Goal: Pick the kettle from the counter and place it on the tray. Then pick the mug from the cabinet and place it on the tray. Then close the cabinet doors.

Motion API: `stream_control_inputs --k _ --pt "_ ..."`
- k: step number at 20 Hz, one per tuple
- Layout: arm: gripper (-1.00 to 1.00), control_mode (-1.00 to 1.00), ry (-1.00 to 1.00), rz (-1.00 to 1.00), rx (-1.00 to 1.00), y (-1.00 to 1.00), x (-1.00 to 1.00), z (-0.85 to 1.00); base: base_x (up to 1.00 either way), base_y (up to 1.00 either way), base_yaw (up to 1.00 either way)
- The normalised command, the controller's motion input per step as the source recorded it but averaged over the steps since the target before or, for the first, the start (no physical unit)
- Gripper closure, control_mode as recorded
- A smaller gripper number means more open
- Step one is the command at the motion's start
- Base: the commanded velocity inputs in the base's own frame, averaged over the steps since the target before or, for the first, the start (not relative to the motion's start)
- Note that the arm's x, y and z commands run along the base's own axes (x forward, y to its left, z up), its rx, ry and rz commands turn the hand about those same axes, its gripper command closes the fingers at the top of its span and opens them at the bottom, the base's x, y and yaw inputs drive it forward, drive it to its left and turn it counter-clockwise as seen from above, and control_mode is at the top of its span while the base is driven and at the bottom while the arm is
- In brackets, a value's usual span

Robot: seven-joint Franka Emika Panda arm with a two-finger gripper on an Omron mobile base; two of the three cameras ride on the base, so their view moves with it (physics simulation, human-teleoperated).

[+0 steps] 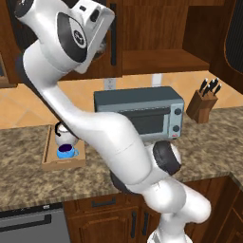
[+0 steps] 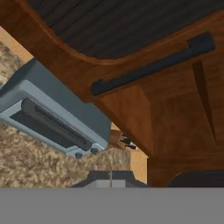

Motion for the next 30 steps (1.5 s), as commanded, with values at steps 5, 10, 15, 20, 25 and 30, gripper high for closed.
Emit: stream_control_inputs --k 5,10,15,20,25,30 --pt "1.0 -1.0 -0.16 0.07 0.16 -0.96 -0.72 -0.74 0.0 0.0 0.0" --pt "1.0 -1.0 -0.23 0.03 0.24 -0.88 -0.54 -0.64 0.0 0.0 0.0" --pt "1.0 -1.0 -0.29 0.0 0.28 -0.75 -0.04 -0.25 0.0 0.0 0.0" --pt "1.0 -1.0 -0.18 -0.03 0.15 -0.5 0.0 -0.02 0.0 0.0 0.0" --pt "1.0 -1.0 0.0 -0.01 0.0 -0.06 0.0 0.0 0.0 0.0 0.0" --pt "1.0 -1.0 -0.04 -0.03 0.16 -0.12 -0.04 0.0 0.0 0.0 0.0"
